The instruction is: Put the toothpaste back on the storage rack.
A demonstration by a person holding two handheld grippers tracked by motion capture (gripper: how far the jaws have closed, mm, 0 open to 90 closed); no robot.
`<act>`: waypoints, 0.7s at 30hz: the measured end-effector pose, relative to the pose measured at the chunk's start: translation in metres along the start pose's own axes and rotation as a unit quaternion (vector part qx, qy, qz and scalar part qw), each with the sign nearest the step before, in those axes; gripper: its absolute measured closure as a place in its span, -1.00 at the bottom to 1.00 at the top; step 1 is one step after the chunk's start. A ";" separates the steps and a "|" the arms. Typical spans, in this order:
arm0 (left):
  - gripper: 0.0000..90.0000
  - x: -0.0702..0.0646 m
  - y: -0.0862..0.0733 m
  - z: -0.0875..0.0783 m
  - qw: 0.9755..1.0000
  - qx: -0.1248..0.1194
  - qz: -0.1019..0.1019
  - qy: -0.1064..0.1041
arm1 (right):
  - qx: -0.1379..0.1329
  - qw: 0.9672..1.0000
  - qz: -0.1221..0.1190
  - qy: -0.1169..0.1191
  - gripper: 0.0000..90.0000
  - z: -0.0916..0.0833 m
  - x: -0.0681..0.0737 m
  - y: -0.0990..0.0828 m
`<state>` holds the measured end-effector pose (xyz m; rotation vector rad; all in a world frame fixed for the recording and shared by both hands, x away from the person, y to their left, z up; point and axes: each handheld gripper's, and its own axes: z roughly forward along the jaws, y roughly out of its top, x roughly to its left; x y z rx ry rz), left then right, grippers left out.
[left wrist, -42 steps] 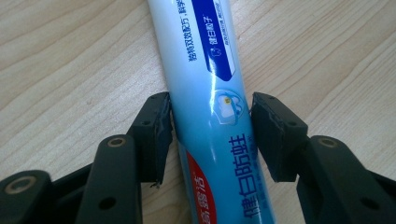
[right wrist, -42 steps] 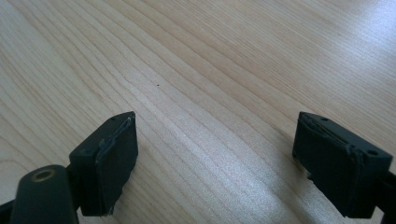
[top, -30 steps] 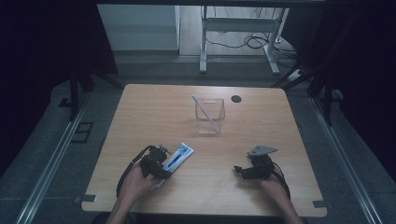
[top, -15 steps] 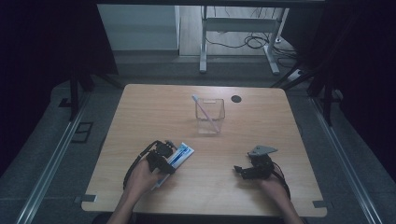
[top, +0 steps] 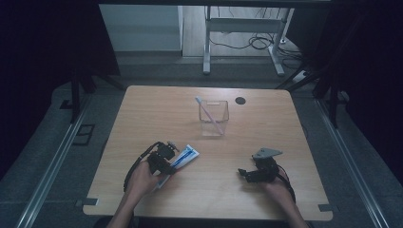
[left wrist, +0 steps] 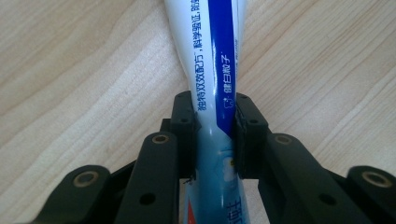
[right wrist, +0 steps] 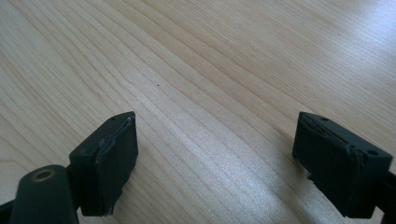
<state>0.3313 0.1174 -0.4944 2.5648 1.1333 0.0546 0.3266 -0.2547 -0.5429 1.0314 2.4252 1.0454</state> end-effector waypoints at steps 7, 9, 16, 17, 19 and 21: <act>0.66 0.003 0.000 -0.003 0.999 -0.032 0.003 -0.001 | 0.000 1.000 -0.001 -0.001 -0.69 0.000 0.000 0.000; 0.66 0.004 0.001 -0.006 0.999 -0.042 0.004 -0.005 | 0.000 1.000 -0.001 0.000 -0.68 0.000 0.000 0.000; 0.65 0.005 0.006 -0.018 0.997 -0.081 0.006 -0.007 | 0.000 1.000 -0.001 0.000 -0.68 0.000 0.000 0.000; 0.65 0.005 0.007 -0.020 0.996 -0.088 0.007 -0.007 | 0.000 1.000 -0.002 0.000 -0.69 0.000 0.000 0.000; 0.65 0.005 0.009 -0.023 0.995 -0.098 0.008 -0.008 | 0.000 1.000 -0.002 0.000 -0.69 0.000 0.000 0.000; 0.65 0.004 0.010 -0.027 0.994 -0.109 0.012 -0.008 | 0.000 1.000 -0.002 0.000 -0.68 0.000 0.000 0.000</act>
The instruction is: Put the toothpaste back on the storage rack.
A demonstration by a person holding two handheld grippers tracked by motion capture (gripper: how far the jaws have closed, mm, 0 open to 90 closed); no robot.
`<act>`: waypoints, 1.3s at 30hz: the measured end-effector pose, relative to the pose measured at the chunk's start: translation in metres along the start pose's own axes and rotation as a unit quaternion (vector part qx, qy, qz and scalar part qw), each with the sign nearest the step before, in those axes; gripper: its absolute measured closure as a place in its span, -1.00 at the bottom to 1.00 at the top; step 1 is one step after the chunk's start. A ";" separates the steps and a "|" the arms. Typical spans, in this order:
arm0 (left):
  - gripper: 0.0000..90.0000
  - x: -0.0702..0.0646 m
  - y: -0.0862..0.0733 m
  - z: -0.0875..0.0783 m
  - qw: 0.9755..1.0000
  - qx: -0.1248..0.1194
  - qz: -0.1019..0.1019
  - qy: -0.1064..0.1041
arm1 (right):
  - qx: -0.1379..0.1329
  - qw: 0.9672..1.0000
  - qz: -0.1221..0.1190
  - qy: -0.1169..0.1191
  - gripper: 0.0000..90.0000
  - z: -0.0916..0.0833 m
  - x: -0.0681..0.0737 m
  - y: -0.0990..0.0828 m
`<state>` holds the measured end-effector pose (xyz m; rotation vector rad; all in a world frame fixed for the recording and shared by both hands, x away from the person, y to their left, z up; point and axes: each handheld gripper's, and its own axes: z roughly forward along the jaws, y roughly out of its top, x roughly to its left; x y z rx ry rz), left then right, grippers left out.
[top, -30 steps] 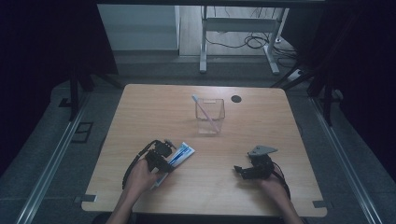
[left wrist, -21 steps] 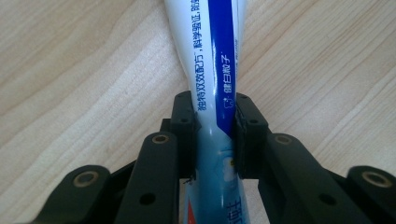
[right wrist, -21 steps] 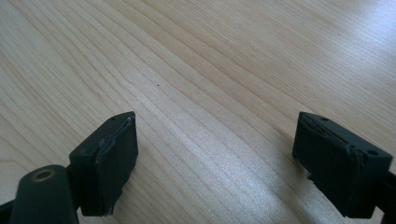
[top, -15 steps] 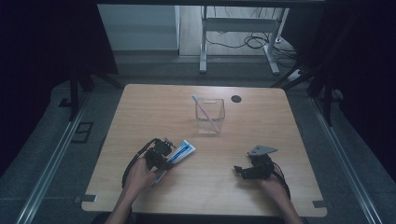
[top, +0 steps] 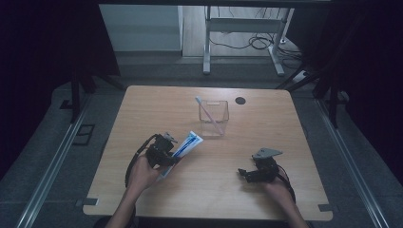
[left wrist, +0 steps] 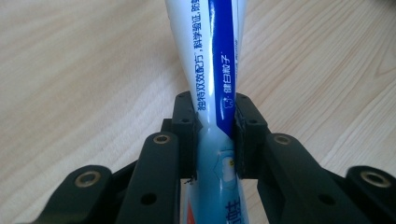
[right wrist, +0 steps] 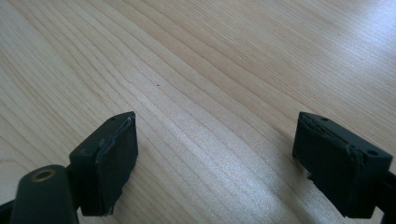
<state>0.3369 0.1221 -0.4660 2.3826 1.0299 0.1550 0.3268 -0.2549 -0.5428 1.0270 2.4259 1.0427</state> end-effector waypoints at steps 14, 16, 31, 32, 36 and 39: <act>0.65 -0.005 0.019 -0.012 0.998 -0.064 0.012 -0.006 | 0.000 1.000 0.000 0.001 -0.68 0.000 0.000 0.000; 0.65 -0.005 0.022 -0.013 0.997 -0.070 0.016 -0.003 | 0.000 1.000 0.000 0.001 -0.68 0.000 0.000 0.000; 0.65 -0.003 0.043 -0.025 0.994 -0.105 0.025 -0.011 | 0.001 1.000 0.000 0.001 -0.68 0.000 0.000 0.000; 0.65 -0.002 0.045 -0.026 0.994 -0.107 0.022 -0.013 | 0.001 1.000 0.000 0.001 -0.68 0.000 0.000 0.000; 0.65 -0.001 0.053 -0.027 0.993 -0.112 0.023 -0.011 | 0.000 1.000 0.000 0.001 -0.68 0.000 0.000 0.000; 0.65 0.000 0.059 -0.029 0.993 -0.116 0.025 -0.008 | 0.000 1.000 0.000 0.001 -0.68 0.000 0.000 0.000</act>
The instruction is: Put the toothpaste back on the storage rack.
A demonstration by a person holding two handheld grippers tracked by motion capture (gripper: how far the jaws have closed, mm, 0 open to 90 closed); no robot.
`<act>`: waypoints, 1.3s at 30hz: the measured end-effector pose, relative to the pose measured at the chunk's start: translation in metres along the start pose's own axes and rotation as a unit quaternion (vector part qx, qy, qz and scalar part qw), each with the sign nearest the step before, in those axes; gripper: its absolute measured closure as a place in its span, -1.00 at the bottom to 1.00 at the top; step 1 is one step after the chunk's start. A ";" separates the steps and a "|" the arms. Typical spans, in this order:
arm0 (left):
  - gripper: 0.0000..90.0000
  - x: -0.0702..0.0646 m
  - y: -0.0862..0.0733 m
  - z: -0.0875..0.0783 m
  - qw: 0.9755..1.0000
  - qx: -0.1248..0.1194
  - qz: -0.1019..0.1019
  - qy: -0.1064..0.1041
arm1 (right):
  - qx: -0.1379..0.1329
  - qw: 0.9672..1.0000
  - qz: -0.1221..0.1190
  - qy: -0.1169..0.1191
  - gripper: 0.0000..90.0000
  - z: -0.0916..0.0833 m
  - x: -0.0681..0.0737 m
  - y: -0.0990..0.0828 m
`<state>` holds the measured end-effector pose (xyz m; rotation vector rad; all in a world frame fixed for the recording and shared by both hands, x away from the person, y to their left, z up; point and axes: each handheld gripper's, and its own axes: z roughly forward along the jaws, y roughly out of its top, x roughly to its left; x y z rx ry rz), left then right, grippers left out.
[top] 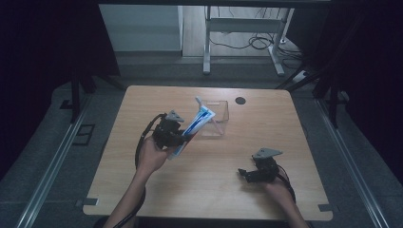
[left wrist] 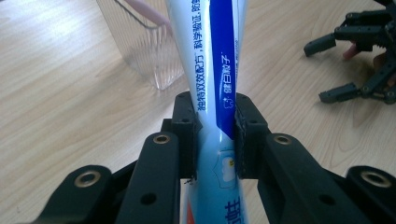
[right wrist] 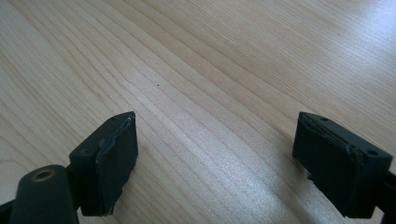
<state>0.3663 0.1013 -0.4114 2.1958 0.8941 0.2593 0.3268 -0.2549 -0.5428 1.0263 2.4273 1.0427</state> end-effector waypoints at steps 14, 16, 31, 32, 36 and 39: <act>0.65 0.005 0.034 0.004 0.999 -0.034 0.004 0.005 | 0.000 1.000 -0.001 0.000 -0.68 0.000 0.000 0.000; 0.65 0.006 0.038 0.007 0.999 -0.040 0.004 0.004 | 0.000 1.000 -0.001 0.000 -0.68 0.000 0.000 0.000; 0.65 0.016 0.062 0.028 0.998 -0.064 0.012 -0.002 | 0.000 1.000 -0.001 0.000 -0.68 0.000 0.000 0.000; 0.65 0.016 0.064 0.029 0.998 -0.065 0.012 -0.002 | 0.000 1.000 -0.001 0.000 -0.68 0.000 0.000 0.000; 0.65 0.018 0.069 0.034 0.997 -0.074 0.015 0.001 | 0.000 1.000 -0.001 0.000 -0.68 0.000 0.000 0.000; 0.65 0.018 0.073 0.037 0.997 -0.081 0.013 0.000 | 0.000 1.000 -0.001 0.000 -0.68 0.000 0.000 0.000</act>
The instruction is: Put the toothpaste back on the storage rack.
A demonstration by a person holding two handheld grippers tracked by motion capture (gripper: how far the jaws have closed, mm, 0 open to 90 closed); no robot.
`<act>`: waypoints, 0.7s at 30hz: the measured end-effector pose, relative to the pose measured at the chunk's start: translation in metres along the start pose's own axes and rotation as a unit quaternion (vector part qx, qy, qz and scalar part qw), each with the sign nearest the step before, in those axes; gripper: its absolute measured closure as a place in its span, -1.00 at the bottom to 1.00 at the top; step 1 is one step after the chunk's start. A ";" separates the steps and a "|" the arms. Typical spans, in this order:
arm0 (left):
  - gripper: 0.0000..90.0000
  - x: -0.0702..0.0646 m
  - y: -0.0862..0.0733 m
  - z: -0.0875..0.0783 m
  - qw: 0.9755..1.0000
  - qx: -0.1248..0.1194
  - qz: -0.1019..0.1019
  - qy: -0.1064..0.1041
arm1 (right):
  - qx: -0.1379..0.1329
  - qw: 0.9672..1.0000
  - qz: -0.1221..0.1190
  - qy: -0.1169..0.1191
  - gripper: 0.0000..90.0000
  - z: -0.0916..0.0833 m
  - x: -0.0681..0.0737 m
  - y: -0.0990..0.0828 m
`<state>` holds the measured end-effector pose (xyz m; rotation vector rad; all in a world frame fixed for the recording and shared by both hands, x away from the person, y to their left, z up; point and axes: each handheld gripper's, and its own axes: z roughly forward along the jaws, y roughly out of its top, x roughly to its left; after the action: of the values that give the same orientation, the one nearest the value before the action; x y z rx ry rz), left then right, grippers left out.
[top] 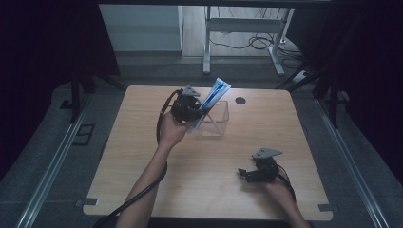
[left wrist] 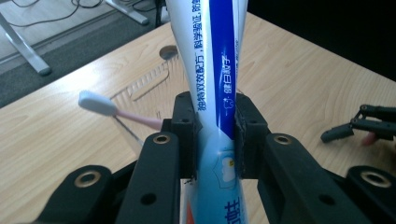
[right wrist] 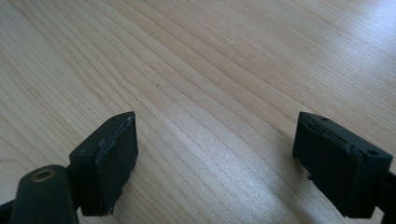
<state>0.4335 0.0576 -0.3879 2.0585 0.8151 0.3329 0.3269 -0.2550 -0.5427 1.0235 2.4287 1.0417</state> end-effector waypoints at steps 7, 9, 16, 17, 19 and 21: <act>0.65 0.002 0.006 0.006 1.000 -0.015 -0.005 0.000 | 0.000 1.000 0.000 0.000 -0.68 0.000 0.000 0.000; 0.65 0.003 0.007 0.008 1.000 -0.016 -0.006 0.000 | 0.000 1.000 -0.001 0.000 -0.68 0.000 0.000 0.000; 0.65 0.007 0.012 0.015 1.000 -0.022 -0.008 0.005 | 0.000 1.000 -0.001 0.000 -0.68 0.000 0.000 0.000; 0.65 0.007 0.013 0.016 1.000 -0.023 -0.009 0.005 | 0.000 1.000 -0.001 0.000 -0.68 0.000 0.000 0.000; 0.65 0.008 0.015 0.018 1.000 -0.024 -0.011 0.002 | 0.000 1.000 -0.001 -0.001 -0.68 0.000 0.000 0.000; 0.65 0.009 0.016 0.021 1.000 -0.026 -0.011 0.001 | 0.000 1.000 -0.001 -0.001 -0.68 0.000 0.000 0.000</act>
<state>0.4578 0.0436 -0.3880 2.0002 0.8219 0.3401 0.3269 -0.2551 -0.5428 1.0220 2.4279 1.0407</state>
